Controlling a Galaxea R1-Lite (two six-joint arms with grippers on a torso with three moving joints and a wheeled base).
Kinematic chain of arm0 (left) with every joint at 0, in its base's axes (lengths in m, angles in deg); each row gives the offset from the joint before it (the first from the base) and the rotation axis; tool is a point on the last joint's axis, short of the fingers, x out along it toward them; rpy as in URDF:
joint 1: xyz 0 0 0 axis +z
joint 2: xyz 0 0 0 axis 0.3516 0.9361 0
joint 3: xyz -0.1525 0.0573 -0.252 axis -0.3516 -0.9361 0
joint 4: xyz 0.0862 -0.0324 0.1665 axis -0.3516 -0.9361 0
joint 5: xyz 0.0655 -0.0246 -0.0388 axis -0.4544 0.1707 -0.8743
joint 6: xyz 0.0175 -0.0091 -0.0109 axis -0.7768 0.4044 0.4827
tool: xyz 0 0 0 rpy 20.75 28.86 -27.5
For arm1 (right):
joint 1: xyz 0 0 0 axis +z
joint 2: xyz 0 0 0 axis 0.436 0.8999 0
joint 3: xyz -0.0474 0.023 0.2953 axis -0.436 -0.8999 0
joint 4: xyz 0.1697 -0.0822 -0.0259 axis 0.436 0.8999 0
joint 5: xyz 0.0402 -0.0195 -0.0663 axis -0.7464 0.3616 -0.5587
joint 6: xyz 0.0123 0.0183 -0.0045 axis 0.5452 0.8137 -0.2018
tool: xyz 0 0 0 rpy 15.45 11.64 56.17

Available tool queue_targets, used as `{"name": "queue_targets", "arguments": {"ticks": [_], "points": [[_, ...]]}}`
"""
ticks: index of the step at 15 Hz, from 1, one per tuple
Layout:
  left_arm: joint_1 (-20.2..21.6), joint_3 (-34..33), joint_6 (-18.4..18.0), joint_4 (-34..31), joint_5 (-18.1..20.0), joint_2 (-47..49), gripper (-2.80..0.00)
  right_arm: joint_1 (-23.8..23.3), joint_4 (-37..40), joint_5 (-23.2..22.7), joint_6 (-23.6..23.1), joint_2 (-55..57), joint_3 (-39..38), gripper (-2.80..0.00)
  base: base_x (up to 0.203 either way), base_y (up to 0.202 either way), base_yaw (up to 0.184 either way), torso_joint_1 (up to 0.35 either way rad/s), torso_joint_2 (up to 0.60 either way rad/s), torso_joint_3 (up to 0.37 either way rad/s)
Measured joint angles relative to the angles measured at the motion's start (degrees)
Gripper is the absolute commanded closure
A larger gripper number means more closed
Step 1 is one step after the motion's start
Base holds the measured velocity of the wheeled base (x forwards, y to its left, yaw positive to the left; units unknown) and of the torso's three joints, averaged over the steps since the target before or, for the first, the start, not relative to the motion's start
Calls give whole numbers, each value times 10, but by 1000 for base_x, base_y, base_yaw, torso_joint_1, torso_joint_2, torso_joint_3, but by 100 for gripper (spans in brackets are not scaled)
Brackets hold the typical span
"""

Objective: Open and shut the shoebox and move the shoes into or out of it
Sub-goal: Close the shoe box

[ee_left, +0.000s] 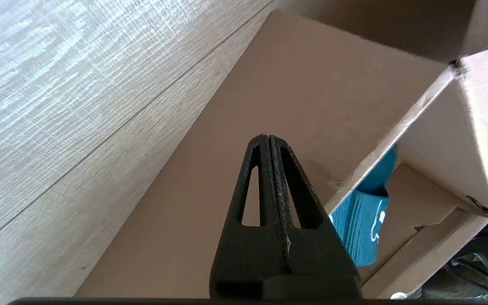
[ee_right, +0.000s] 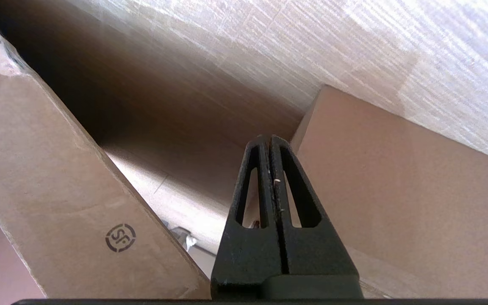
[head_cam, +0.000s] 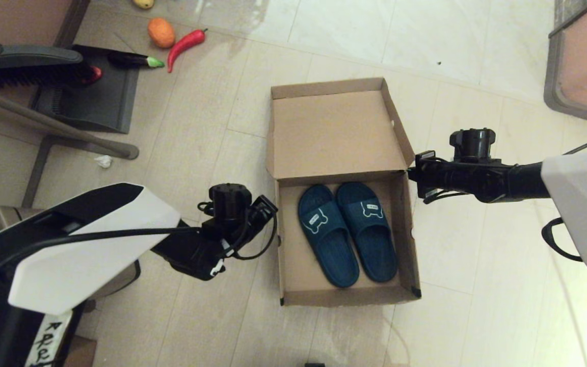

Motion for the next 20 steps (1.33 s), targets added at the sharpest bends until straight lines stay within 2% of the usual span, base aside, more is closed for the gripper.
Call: {"name": "queue_targets", "arguments": {"ticks": [3, 7, 11, 13, 17, 20], "points": [[0, 1, 0, 0, 0, 7, 0, 2, 1, -24, 0, 0, -3, 0, 0, 0, 0, 0, 0, 0], [1, 0, 0, -6, 0, 9, 0, 3, -12, -90, -19, -4, -4, 0, 0, 0, 0, 0, 0, 0], [0, -11, 0, -6, 0, 7, 0, 6, -17, -98, -29, -12, -20, 0, 0, 0, 0, 0, 0, 0], [0, -29, 0, -4, -1, 1, 0, 9, -17, -98, -34, -24, -56, 0, 0, 0, 0, 0, 0, 0], [-3, -97, 3, 5, -5, -23, 0, 19, -25, -97, -62, -67, -178, 0, 0, 0, 0, 0, 0, 0], [-14, -173, 4, 44, -11, -51, 0, 21, -85, -87, -69, -95, -254, 0, 0, 0, 0, 0, 0, 0]]}}
